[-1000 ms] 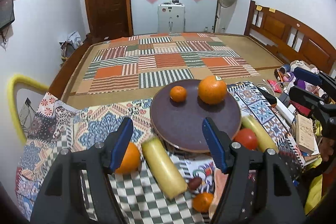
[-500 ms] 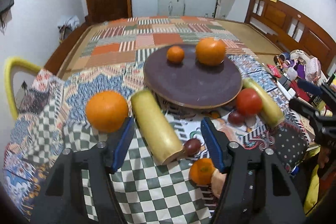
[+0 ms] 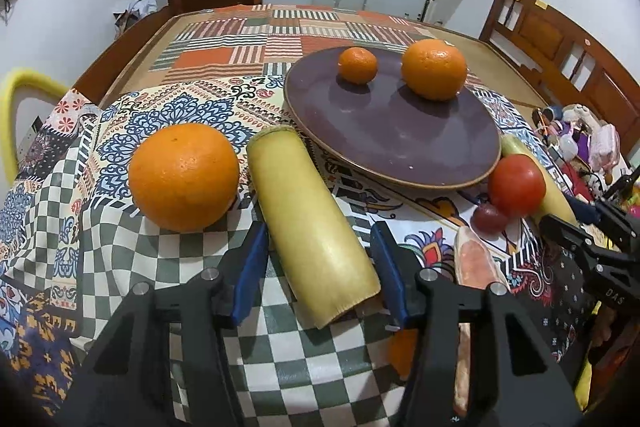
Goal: Organize fruits
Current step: 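Move the left tool to one yellow cylinder while the right tool approaches the other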
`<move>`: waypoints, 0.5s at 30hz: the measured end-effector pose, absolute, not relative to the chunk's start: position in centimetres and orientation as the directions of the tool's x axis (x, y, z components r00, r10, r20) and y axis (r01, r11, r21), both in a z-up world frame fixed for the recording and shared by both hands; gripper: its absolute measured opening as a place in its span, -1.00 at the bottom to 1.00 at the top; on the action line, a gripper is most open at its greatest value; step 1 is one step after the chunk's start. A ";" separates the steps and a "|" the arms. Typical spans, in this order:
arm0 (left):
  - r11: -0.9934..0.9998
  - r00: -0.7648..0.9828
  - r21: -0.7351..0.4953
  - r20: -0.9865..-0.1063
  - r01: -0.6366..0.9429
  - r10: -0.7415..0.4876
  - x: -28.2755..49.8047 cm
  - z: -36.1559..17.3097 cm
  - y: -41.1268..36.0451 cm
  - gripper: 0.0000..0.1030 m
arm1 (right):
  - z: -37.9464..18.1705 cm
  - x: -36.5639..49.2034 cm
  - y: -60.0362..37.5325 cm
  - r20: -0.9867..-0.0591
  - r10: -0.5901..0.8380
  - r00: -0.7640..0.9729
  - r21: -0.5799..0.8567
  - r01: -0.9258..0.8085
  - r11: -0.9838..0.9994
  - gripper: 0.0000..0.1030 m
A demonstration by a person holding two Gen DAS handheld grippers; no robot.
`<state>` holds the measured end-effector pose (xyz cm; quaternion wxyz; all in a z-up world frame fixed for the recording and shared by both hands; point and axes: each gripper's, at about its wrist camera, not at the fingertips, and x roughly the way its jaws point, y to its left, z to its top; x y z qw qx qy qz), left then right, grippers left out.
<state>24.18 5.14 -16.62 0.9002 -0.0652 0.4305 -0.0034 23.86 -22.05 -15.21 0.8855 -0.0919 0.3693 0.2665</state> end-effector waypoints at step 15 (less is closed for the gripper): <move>0.995 0.608 -0.093 -0.793 -0.045 -0.047 20.7 -16.2 7.2 -0.26 | -14.8 20.9 -23.9 -0.709 0.380 0.595 0.013 -0.527 0.850 -0.26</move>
